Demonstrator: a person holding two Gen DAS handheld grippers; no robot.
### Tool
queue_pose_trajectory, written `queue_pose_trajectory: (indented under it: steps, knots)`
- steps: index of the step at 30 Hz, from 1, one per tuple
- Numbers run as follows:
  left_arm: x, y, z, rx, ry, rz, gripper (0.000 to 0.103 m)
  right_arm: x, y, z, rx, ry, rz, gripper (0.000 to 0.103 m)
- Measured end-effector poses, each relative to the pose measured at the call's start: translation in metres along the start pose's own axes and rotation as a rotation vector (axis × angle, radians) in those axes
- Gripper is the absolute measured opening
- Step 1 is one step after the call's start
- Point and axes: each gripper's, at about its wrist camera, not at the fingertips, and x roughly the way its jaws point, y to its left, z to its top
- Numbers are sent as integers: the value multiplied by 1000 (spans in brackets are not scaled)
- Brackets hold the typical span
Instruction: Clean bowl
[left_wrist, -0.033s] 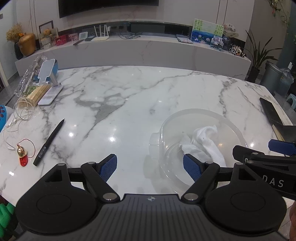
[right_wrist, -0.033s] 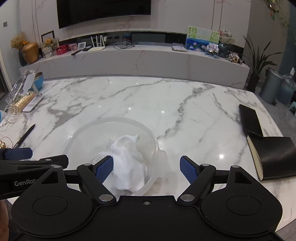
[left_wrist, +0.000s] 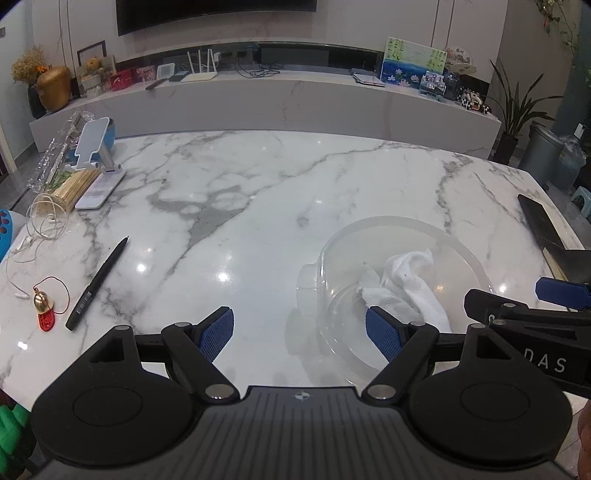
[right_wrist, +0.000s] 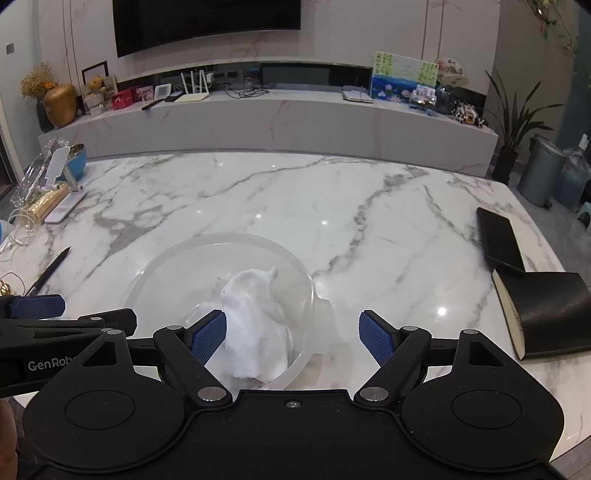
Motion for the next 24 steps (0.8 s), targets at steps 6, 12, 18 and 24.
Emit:
queue_pose_trajectory:
  steps: [6,12,18,24]
  knots:
    - [0,-2,0,8,-6,6,78,3,-8,2,3,4,8,77]
    - [0,-3,-1,9,-8,6,78,0,1,-3,-16,-11,-15,77]
    - [0,-2,-1,8,-5,6,78,0,-2,-1,-12,-6,-11,77]
    - [1,-1,-1,8,-5,6,78,0,-1,-2,-14,-7,-12,77]
